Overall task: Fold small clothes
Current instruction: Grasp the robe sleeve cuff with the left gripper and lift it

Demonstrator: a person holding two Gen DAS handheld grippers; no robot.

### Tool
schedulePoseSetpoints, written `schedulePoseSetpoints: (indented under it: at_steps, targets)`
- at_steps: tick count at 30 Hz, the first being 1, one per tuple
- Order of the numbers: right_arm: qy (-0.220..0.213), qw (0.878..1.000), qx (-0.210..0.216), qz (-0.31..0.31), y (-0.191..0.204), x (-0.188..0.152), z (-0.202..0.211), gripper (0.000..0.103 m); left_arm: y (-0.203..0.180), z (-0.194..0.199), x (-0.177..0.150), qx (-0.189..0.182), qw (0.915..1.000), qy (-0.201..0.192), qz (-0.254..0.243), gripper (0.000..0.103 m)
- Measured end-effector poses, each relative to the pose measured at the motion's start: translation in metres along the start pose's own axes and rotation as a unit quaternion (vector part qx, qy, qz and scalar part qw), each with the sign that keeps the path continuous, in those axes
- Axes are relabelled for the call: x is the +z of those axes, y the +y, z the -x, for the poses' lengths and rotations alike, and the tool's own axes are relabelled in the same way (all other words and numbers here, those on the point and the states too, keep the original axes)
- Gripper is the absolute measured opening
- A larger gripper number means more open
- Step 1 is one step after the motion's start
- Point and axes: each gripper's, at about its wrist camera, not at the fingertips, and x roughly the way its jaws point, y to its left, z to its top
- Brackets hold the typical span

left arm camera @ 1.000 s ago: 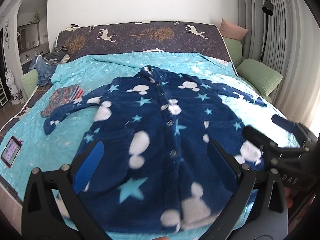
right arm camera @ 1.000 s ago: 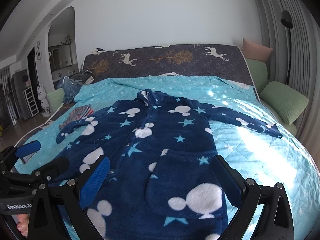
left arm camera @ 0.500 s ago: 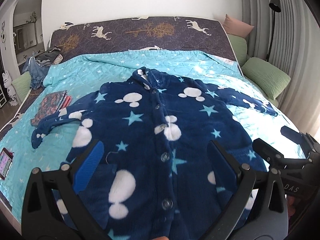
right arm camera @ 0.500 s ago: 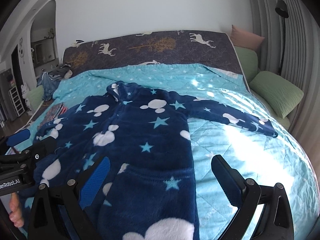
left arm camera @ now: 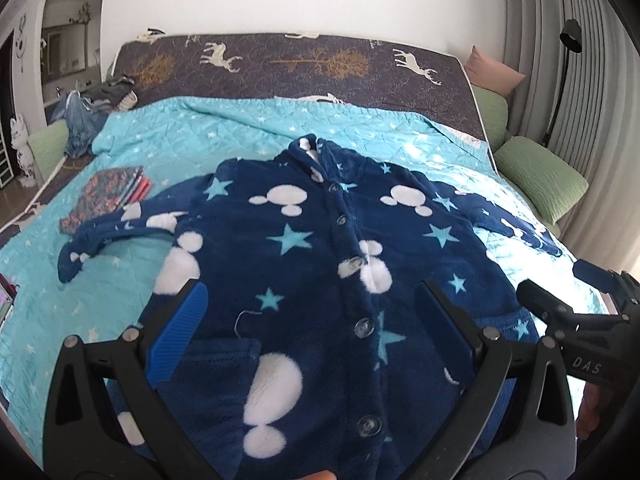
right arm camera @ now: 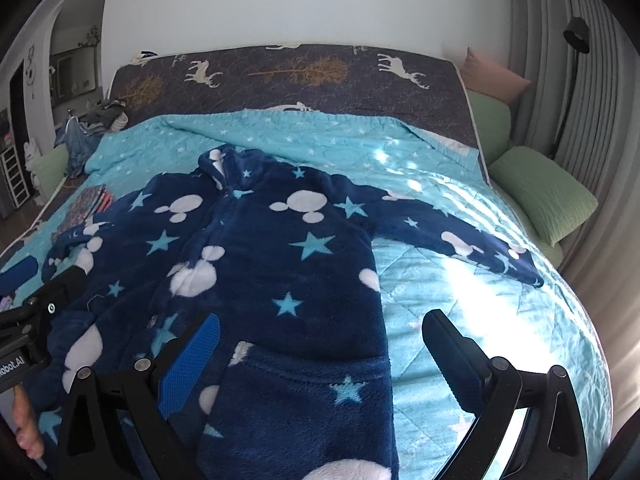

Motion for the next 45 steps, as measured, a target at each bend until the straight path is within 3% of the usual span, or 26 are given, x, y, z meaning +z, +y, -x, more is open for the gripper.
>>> schedulePoseSetpoints:
  at_steps: [8, 11, 13, 16, 20, 22, 24, 27, 28, 31, 36, 39, 40, 42, 45]
  targets:
    - [0.002, 1.000, 0.002, 0.005, 0.036, 0.003, 0.014, 0.101, 0.028, 0.012, 0.003, -0.015, 0.9998, 0.003, -0.012, 0.102]
    - [-0.017, 0.999, -0.009, 0.031, 0.055, 0.005, 0.021, 0.079, 0.044, 0.017, 0.004, -0.016, 0.9998, -0.003, -0.011, 0.102]
    - [-0.021, 0.999, -0.006, 0.045, 0.066, 0.006, 0.020, 0.058, 0.056, 0.017, 0.005, -0.013, 0.9999, -0.001, -0.011, 0.102]
    - [-0.005, 0.999, 0.033, 0.033, 0.079, 0.009, 0.011, 0.036, 0.077, 0.015, 0.007, -0.008, 0.9999, 0.000, -0.008, 0.102]
    - [0.010, 0.997, 0.073, 0.027, 0.095, 0.013, 0.001, 0.025, 0.118, 0.006, 0.009, -0.004, 0.9995, 0.005, 0.031, 0.102]
    - [0.007, 0.996, 0.087, 0.037, 0.105, 0.014, -0.002, 0.025, 0.150, -0.002, 0.009, 0.009, 0.9969, 0.012, 0.077, 0.102]
    - [0.004, 0.993, 0.104, 0.051, 0.113, 0.016, -0.006, 0.025, 0.195, -0.018, 0.004, 0.033, 0.9893, 0.026, 0.140, 0.102]
    - [0.002, 0.991, 0.111, 0.068, 0.120, 0.013, -0.011, 0.026, 0.253, -0.038, -0.012, 0.064, 0.9672, 0.047, 0.242, 0.101]
    - [0.003, 0.991, 0.108, 0.074, 0.122, 0.012, -0.013, 0.028, 0.275, -0.047, -0.021, 0.056, 0.9544, 0.054, 0.288, 0.099]
    - [0.017, 0.991, 0.100, 0.090, 0.127, 0.008, -0.028, 0.033, 0.307, -0.073, -0.036, 0.010, 0.9282, 0.080, 0.363, 0.092]
    - [0.043, 0.991, 0.107, 0.071, 0.122, 0.007, -0.050, 0.036, 0.322, -0.130, -0.027, -0.039, 0.9119, 0.114, 0.392, 0.089]
    - [0.050, 0.991, 0.111, 0.062, 0.121, 0.006, -0.059, 0.039, 0.354, -0.161, -0.020, -0.029, 0.8935, 0.115, 0.433, 0.088]
    - [0.051, 0.990, 0.112, 0.062, 0.121, 0.006, -0.061, 0.039, 0.368, -0.164, -0.024, -0.019, 0.8826, 0.112, 0.456, 0.088]
    - [0.056, 0.990, 0.110, 0.067, 0.121, 0.005, -0.066, 0.040, 0.395, -0.173, -0.035, -0.023, 0.8523, 0.105, 0.512, 0.088]
    - [0.059, 0.989, 0.111, 0.079, 0.124, 0.006, -0.074, 0.042, 0.431, -0.190, -0.057, -0.045, 0.7925, 0.107, 0.599, 0.088]
